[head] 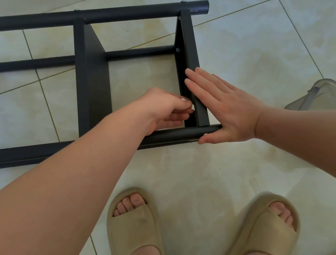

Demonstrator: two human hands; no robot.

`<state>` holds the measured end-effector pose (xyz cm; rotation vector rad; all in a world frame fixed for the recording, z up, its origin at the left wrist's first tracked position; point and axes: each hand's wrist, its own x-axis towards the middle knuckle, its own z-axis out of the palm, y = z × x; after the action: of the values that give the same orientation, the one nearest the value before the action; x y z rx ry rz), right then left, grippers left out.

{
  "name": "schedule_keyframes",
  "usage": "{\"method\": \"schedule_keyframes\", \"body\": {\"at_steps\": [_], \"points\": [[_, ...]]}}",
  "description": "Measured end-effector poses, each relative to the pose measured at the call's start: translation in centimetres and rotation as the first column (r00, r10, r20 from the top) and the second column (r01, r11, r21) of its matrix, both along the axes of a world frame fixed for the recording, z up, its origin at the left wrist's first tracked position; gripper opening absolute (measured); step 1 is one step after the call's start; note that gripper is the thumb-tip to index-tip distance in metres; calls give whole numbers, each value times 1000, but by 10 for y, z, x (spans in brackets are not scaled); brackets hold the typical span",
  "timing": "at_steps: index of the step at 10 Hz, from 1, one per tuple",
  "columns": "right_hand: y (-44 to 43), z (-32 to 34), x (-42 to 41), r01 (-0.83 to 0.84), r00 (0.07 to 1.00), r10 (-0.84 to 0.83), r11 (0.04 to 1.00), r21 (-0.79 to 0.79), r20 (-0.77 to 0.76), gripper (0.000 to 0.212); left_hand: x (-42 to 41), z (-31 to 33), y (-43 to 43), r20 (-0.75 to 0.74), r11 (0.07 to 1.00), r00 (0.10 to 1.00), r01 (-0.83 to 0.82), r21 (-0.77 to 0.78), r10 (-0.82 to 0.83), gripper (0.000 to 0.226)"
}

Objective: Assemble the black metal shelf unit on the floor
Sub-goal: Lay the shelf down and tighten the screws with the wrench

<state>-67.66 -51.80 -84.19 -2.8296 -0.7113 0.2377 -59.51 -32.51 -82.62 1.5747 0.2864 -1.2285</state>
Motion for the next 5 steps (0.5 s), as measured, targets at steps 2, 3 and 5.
{"method": "schedule_keyframes", "body": {"at_steps": [2, 3, 5], "points": [[0, -1, 1, -1, 1000, 1, 1000, 1, 4, 116, 2, 4, 1, -112, 1000, 993, 31, 0, -31, 6], [-1, -1, 1, -2, 1000, 2, 1000, 4, 2, 116, 2, 3, -1, -93, 1000, 996, 6, 16, -5, 8], [0, -1, 1, -5, 1000, 5, 1000, 5, 7, 115, -1, 1, -6, 12, 998, 999, -53, 38, 53, 11]]}}
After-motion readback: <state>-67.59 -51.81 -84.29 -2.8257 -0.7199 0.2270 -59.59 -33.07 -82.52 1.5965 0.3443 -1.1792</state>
